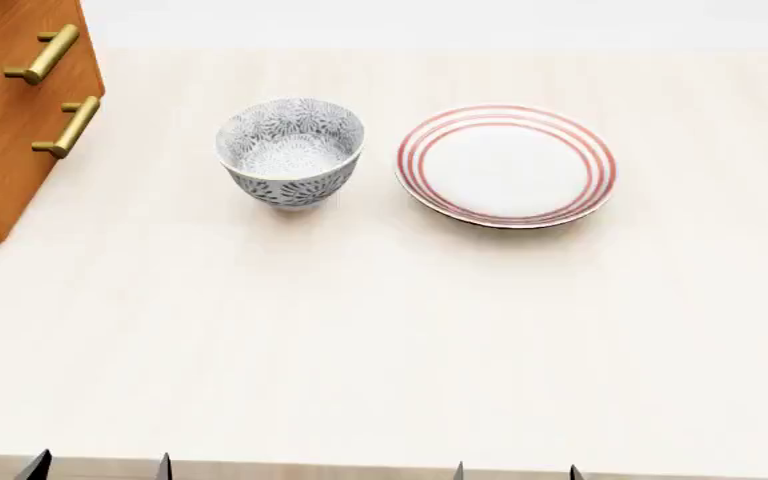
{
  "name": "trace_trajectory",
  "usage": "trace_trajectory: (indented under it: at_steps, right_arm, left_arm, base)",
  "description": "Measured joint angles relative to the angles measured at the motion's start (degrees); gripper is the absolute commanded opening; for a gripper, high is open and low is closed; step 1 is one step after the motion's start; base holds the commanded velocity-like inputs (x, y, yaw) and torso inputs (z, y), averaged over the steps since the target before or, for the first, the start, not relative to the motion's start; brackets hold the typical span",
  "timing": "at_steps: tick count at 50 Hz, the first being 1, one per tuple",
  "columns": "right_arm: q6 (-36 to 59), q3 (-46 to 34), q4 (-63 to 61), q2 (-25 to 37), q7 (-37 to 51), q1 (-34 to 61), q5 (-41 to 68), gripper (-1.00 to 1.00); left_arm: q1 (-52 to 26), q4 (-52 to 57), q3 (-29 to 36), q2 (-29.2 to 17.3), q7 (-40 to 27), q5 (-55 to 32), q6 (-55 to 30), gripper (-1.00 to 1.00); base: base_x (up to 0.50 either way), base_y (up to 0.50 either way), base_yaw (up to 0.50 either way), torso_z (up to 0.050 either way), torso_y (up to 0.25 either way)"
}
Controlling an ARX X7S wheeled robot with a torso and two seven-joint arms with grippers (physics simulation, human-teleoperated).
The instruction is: Open the top drawer of the cabinet.
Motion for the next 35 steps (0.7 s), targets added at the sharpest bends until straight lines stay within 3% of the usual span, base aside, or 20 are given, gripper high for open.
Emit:
trace_trajectory:
  at_steps: [35]
  right_arm:
    - [0.3, -4.0, 1.0, 3.2, 5.0, 0.5, 2.8, 1.0]
  left_arm:
    - [-0.7, -0.4, 3.9, -3.2, -4.7, -1.4, -2.1, 1.0]
  base:
    - [0.0, 0.0, 0.0, 0.0, 0.0]
